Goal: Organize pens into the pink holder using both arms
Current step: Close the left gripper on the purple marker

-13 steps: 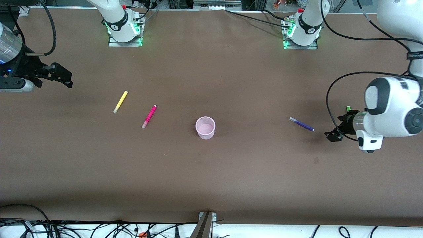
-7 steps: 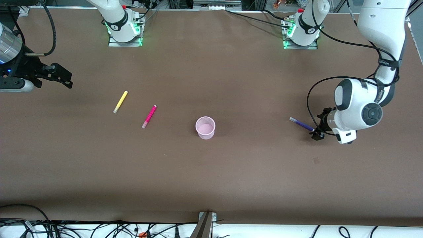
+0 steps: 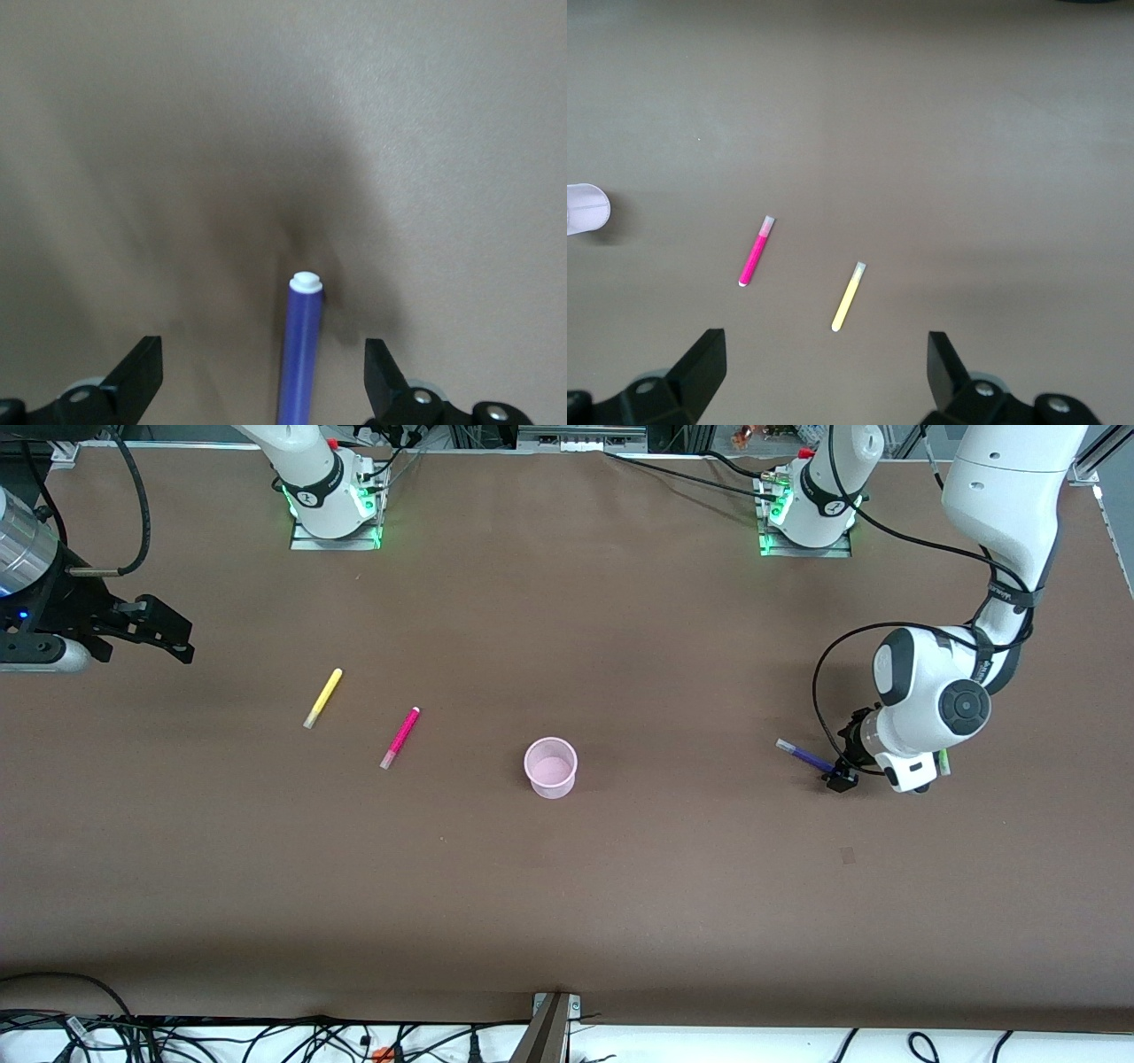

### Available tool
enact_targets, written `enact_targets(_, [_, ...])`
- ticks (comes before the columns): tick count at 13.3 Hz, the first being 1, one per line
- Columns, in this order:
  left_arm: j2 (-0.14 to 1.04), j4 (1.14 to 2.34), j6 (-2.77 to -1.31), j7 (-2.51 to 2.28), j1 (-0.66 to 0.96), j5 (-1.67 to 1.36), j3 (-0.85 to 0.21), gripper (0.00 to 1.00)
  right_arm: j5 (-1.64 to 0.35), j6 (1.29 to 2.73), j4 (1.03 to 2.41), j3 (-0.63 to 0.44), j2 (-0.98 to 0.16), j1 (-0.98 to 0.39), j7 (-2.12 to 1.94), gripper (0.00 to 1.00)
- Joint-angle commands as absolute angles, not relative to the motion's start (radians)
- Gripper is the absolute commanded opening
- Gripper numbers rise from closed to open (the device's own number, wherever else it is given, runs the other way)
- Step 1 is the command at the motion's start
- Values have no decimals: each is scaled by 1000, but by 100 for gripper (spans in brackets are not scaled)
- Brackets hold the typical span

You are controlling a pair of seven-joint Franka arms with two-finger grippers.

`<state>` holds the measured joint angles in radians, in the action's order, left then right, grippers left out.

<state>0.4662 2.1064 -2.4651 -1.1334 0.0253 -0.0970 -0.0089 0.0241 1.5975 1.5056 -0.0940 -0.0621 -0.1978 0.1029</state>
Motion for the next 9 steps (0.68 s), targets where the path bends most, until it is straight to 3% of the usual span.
enact_targets(1, [457,2128,-2500,-1149,26,-117,-18,100,38,1592,1483,-94,-72,-201,107,100])
enact_targets(8, [480,2131,-2539,-1183,52,-117,-20,97,37,1592,1483,-94,-72,-201,107,100])
enact_targets(9, [480,2134,-2542,-1193,52,-115,-20,78,37,1592,1483,-94,-72,-201,107,100])
